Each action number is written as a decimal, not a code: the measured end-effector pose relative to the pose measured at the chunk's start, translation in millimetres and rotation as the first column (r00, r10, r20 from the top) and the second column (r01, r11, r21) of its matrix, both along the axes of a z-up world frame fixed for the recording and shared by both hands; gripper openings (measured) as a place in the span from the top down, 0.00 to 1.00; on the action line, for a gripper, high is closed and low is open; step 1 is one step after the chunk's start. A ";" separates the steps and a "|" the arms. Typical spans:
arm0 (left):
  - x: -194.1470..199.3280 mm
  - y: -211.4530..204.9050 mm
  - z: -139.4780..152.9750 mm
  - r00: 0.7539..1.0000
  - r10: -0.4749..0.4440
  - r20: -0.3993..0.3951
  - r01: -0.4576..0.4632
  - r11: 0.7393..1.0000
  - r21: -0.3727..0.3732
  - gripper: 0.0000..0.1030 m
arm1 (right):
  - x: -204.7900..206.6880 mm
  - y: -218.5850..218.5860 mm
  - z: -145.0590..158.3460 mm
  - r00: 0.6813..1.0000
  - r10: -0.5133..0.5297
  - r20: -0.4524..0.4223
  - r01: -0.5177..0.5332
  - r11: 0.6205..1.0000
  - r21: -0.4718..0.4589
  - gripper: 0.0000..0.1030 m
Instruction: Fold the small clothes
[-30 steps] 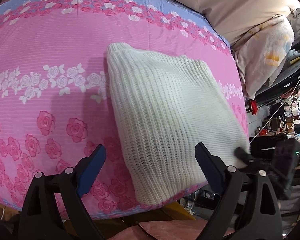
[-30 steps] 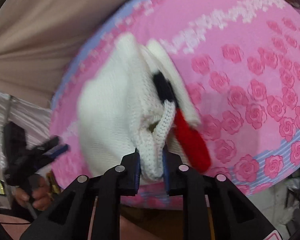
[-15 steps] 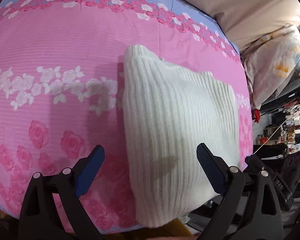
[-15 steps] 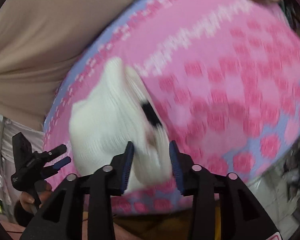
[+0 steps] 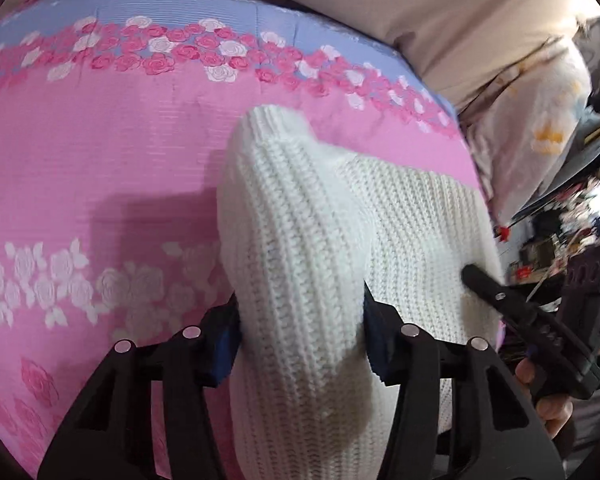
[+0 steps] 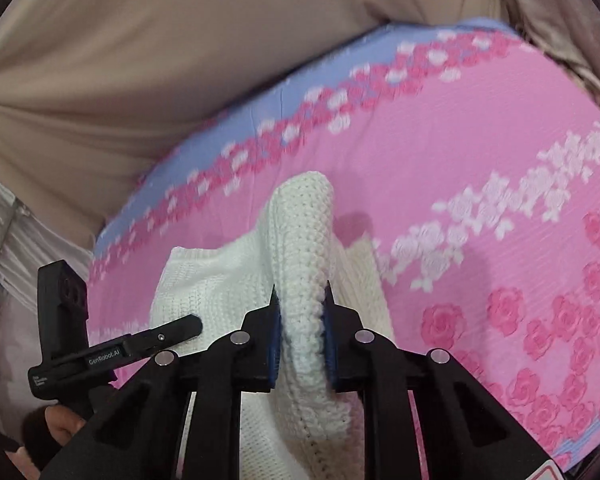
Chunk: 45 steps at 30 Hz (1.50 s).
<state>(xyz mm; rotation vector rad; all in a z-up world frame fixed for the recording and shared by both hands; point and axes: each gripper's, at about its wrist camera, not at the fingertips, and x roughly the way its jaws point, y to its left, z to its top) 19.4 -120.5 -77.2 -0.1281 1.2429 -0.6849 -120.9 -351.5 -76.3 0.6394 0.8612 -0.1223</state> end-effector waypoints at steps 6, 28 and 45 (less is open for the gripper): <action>-9.6 29.8 -6.4 0.997 0.069 -0.044 -0.068 0.997 0.024 0.17 | -2.6 -17.2 -56.2 0.990 -0.020 -0.140 0.030 0.997 0.072 0.59; -90.0 58.8 -6.5 0.992 -0.075 -0.101 0.090 0.984 0.154 0.19 | -116.7 24.0 -58.3 0.962 0.010 -0.272 0.026 0.992 0.127 0.77; -47.0 2.1 -39.1 0.982 -0.022 -0.187 0.041 0.994 0.099 0.20 | -42.8 0.4 -98.4 0.980 -0.013 -0.197 0.061 0.968 0.242 0.47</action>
